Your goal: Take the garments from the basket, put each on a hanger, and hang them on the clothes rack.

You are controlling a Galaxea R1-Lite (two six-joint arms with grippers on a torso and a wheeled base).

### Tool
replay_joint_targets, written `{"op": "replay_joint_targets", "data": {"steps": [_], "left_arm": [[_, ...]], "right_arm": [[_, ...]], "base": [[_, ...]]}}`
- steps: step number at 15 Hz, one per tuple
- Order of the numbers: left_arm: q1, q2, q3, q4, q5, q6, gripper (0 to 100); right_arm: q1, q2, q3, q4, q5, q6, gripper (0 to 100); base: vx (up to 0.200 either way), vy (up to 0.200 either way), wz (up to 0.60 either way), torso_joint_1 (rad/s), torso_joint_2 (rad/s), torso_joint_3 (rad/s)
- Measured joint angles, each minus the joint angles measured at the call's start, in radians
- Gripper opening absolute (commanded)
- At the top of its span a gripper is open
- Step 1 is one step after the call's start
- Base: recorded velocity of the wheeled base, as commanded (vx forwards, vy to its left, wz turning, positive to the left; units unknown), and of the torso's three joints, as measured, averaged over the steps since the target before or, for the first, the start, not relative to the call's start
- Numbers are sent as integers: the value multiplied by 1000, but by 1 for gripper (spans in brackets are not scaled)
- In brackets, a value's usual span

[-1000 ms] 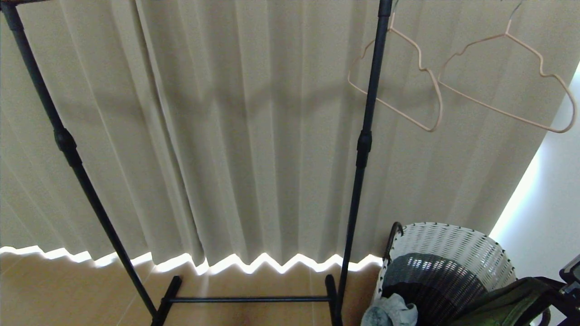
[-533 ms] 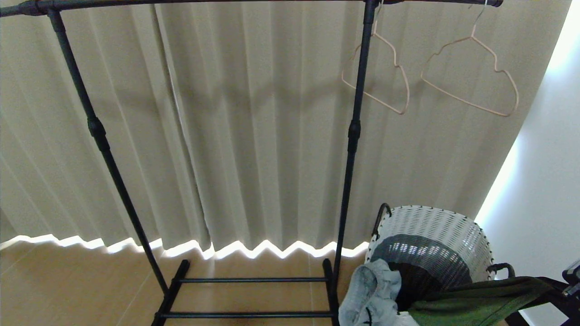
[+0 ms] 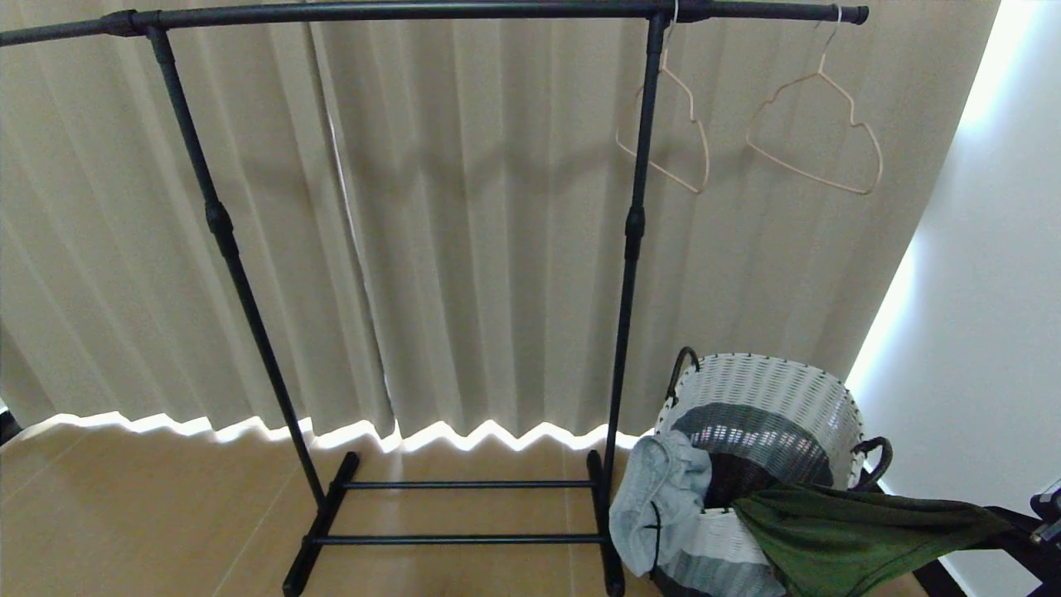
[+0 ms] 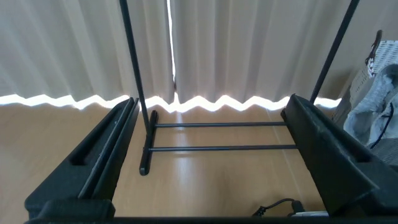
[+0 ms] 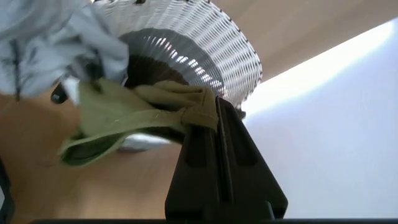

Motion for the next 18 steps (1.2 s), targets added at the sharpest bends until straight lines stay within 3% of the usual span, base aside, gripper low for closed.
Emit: {"op": "replay_joint_targets", "data": {"steps": [14, 18], "left_arm": [[0, 0, 0, 0, 0, 0, 100], [0, 0, 0, 1, 0, 0, 100]], "right_arm": [[0, 1, 2, 1, 0, 0, 0], [0, 1, 3, 1, 0, 0, 0]], "base": [[0, 200, 0, 2, 1, 2], [0, 0, 0, 0, 0, 0]]}}
